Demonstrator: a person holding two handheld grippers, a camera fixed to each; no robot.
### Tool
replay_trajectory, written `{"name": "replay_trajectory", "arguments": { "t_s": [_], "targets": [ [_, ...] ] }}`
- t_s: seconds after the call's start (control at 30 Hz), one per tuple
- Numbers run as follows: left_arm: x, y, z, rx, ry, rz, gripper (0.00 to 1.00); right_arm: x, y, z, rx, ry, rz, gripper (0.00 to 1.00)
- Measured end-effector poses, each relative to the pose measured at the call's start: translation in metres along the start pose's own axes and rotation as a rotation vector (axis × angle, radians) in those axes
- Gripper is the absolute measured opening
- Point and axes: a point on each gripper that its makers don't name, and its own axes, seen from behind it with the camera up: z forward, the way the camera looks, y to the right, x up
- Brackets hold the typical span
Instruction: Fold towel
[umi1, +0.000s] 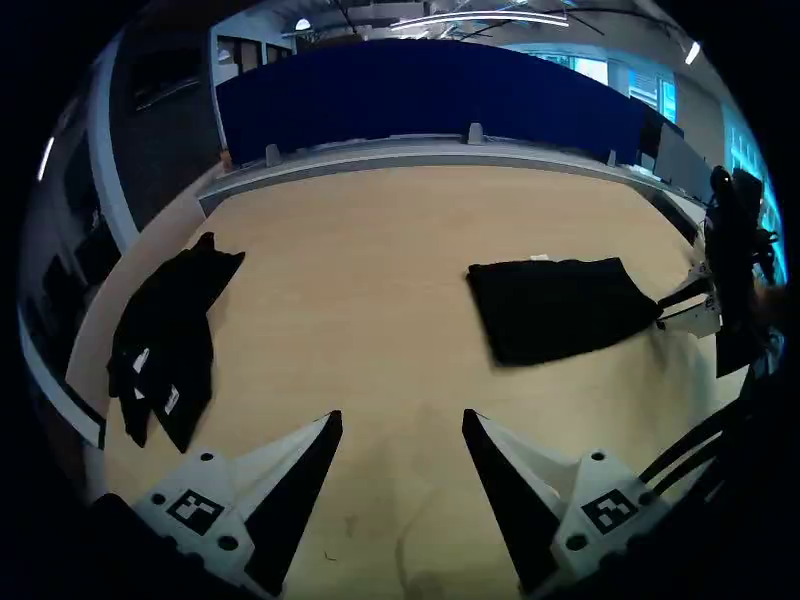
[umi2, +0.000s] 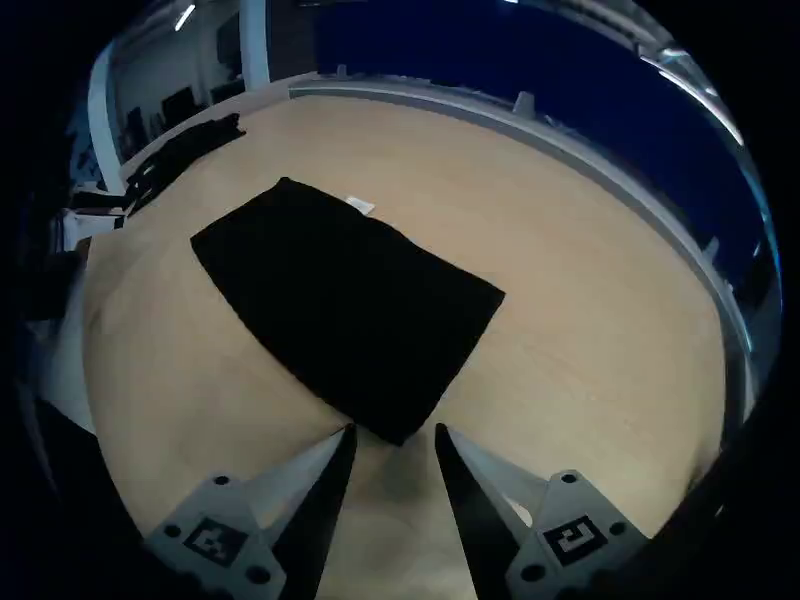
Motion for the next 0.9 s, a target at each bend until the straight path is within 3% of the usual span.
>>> {"name": "replay_trajectory", "arguments": {
  "t_s": [0.47, 0.9],
  "targets": [
    [-0.008, -0.008, -0.011, 0.013, -0.009, -0.016, 0.89, 0.0, 0.003, 0.003, -0.005, -0.01, -0.018, 0.08],
    [-0.011, -0.015, -0.013, 0.02, -0.011, -0.024, 0.89, 0.011, 0.004, 0.001, -0.017, -0.007, -0.058, 0.03]
  ]
}}
